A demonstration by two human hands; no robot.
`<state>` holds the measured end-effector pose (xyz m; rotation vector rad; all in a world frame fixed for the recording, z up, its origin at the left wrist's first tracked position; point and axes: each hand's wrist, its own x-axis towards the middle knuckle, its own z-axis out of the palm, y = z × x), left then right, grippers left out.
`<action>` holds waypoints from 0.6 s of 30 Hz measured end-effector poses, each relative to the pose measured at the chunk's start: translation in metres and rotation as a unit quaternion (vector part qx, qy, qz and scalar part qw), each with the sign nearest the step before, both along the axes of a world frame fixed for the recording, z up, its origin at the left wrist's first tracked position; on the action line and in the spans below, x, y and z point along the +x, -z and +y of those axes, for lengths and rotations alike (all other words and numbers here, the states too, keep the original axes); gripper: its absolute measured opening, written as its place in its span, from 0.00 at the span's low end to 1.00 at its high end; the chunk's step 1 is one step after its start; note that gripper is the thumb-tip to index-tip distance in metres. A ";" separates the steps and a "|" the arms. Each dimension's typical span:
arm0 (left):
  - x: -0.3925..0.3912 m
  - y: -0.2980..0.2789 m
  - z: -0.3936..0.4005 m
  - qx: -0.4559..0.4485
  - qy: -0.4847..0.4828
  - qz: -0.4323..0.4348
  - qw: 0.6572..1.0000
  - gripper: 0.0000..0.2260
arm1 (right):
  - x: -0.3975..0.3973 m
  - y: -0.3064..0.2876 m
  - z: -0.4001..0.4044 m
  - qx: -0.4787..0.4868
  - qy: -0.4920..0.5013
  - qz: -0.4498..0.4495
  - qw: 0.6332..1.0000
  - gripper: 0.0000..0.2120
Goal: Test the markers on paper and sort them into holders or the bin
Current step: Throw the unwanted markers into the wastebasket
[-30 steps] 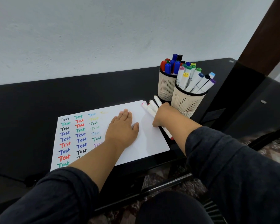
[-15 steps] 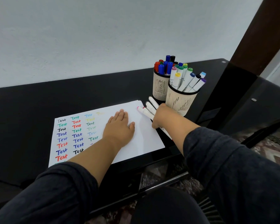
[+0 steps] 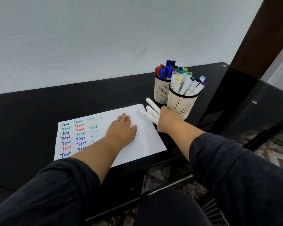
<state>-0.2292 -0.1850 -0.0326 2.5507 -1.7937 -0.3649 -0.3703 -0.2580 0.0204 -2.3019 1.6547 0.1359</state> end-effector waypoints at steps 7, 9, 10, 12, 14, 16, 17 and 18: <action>-0.001 -0.007 0.001 0.013 0.000 0.004 1.000 0.26 | -0.003 0.000 -0.003 -0.016 -0.036 -0.009 0.999 0.17; -0.003 -0.011 0.003 0.017 0.002 0.005 1.000 0.26 | -0.006 -0.001 -0.003 -0.019 -0.045 0.000 0.999 0.16; -0.005 -0.013 0.004 0.020 0.004 0.003 1.000 0.26 | -0.008 -0.002 -0.003 -0.021 -0.053 0.005 0.998 0.16; -0.007 -0.018 0.005 0.024 0.009 -0.001 1.000 0.25 | -0.011 -0.004 -0.002 -0.021 -0.072 0.017 0.997 0.15; -0.010 -0.023 0.008 0.025 0.023 -0.006 0.999 0.24 | -0.017 -0.007 0.000 -0.016 -0.093 0.021 0.995 0.16; -0.015 -0.028 0.010 0.022 0.042 -0.005 0.999 0.22 | -0.024 -0.009 0.003 -0.014 -0.112 0.030 0.993 0.17; -0.018 -0.030 0.011 0.020 0.050 -0.002 0.999 0.21 | -0.027 -0.011 0.004 -0.013 -0.117 0.034 0.992 0.17; -0.022 -0.033 0.012 0.017 0.058 0.000 0.998 0.21 | -0.033 -0.012 0.006 -0.011 -0.119 0.035 0.992 0.18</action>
